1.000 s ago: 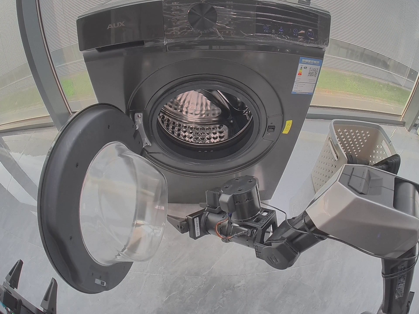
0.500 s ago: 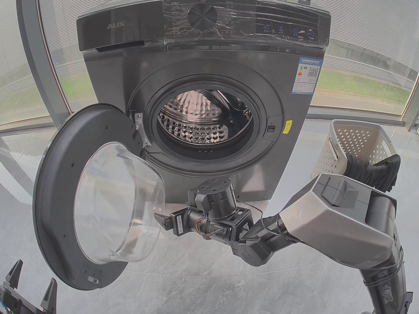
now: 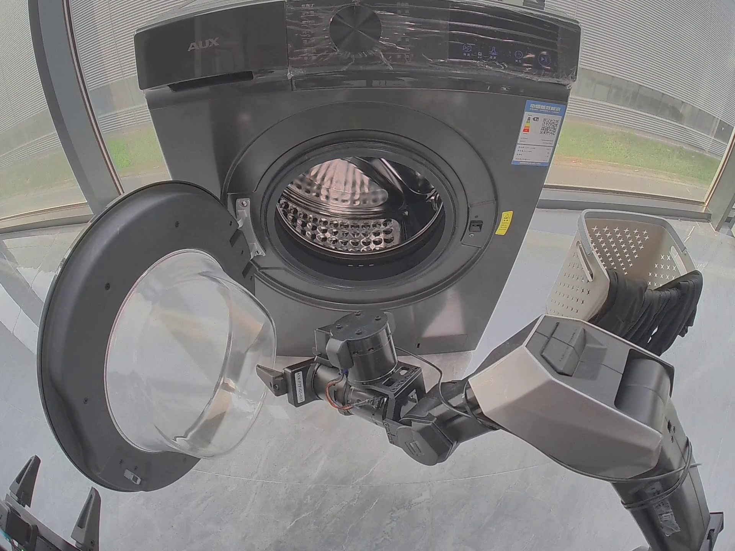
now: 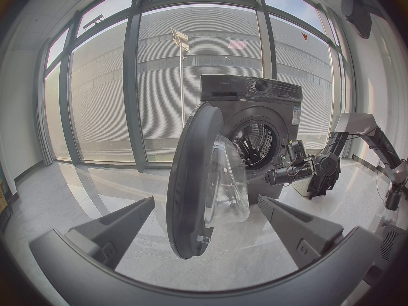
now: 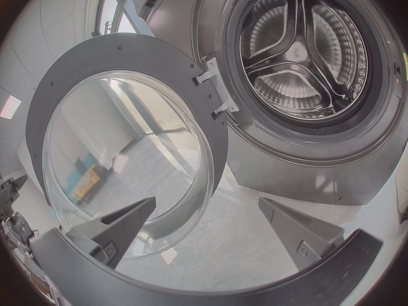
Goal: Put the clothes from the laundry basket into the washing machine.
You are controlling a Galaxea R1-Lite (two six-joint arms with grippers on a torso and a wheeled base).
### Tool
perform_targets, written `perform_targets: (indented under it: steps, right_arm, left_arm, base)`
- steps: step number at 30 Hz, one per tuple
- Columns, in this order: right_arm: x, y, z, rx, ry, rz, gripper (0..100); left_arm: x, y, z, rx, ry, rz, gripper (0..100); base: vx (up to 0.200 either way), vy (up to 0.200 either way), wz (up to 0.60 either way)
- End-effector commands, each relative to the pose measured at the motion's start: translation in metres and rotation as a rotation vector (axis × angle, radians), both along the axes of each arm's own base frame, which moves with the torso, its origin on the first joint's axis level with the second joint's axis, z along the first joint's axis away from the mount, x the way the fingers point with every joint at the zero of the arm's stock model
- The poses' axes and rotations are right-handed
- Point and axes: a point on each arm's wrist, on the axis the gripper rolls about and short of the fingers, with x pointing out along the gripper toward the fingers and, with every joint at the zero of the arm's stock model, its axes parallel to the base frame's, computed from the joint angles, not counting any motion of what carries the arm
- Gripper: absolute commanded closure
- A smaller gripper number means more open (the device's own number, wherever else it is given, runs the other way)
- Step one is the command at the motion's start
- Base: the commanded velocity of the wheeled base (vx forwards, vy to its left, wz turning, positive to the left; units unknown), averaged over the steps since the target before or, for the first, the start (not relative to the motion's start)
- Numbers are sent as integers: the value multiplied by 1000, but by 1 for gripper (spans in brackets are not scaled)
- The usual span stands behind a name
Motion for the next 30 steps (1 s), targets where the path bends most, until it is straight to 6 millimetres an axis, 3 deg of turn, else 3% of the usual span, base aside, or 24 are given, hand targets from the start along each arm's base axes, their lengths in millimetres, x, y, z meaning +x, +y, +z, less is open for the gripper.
perform_targets:
  steps: [1,8,14,19,30]
  right_arm:
    - [2,7,-4,7,-5,6,0]
    - [2,22,5,60,-34,-10,0]
    - [1,24,7,70,-36,-12,0]
    - [5,16,12,73,-45,-46,0]
    - [1,-33,36,40,-50,-109,0]
  left_arm:
    - [0,0,-5,0,-2,0,0]
    - [0,0,-5,0,-2,0,0]
    - [0,0,-5,0,-2,0,0]
    - [0,0,-5,0,-2,0,0]
    - [0,0,-5,0,-2,0,0]
  base:
    - [0,0,0]
    - [0,0,0]
    - [0,0,0]
    - [0,0,0]
    - [0,0,0]
